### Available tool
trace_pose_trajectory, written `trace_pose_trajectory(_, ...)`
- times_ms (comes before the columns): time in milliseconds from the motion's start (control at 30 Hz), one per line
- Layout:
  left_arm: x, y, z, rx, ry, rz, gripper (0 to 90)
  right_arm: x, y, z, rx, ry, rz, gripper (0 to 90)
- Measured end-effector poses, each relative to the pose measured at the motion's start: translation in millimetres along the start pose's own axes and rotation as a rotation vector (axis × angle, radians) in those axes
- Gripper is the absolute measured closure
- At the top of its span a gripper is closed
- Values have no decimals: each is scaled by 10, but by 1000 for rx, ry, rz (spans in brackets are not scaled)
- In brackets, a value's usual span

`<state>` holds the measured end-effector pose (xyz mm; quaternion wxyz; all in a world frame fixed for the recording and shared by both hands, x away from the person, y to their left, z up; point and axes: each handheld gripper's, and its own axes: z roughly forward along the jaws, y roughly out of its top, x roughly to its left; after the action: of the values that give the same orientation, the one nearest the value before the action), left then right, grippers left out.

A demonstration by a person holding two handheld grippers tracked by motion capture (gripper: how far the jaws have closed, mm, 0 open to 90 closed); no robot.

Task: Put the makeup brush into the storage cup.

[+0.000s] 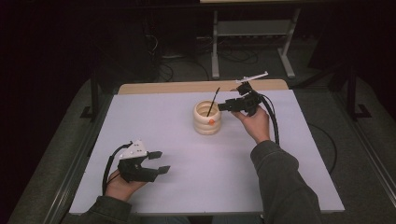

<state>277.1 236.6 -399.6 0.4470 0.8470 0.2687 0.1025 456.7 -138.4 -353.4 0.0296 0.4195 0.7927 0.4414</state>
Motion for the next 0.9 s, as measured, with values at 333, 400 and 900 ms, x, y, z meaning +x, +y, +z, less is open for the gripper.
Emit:
trace_pose_trajectory(333,15,-3,4,5,7,-19,309,14,-100,-138,-13,5,-29,425)
trace_pose_trajectory(400,17,-6,2,3,8,-26,306,16,-122,-155,-14,2,-34,423)
trace_pose_trajectory(900,29,-14,-15,5,14,-43,294,8,-314,-252,-32,2,-49,375)
